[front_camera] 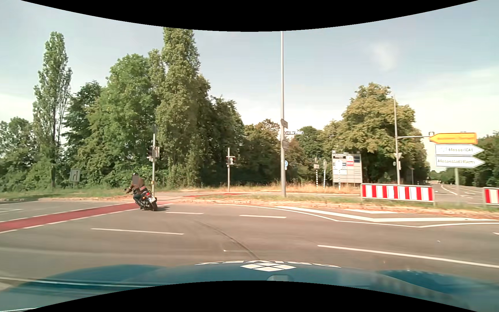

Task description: Follow the waypoints while adhering to traffic rules and regulations

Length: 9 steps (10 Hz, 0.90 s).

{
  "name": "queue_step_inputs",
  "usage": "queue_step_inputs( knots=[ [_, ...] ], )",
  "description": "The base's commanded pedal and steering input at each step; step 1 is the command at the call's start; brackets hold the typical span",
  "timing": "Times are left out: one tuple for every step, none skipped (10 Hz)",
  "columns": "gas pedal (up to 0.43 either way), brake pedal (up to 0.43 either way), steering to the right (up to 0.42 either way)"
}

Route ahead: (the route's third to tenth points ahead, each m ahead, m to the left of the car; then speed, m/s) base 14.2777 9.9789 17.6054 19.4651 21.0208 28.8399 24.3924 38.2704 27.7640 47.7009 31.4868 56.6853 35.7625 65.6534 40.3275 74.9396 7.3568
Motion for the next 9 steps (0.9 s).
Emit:
queue_step_inputs(
  knots=[
    [0.130, 0.000, -0.296],
    [0.098, 0.000, -0.301],
    [0.098, 0.000, -0.305],
    [0.118, 0.000, -0.306],
    [0.150, 0.000, -0.308],
    [0.177, 0.000, -0.308],
    [0.177, 0.000, -0.307],
    [0.177, 0.000, -0.305],
    [0.177, 0.000, -0.302]
  ],
)
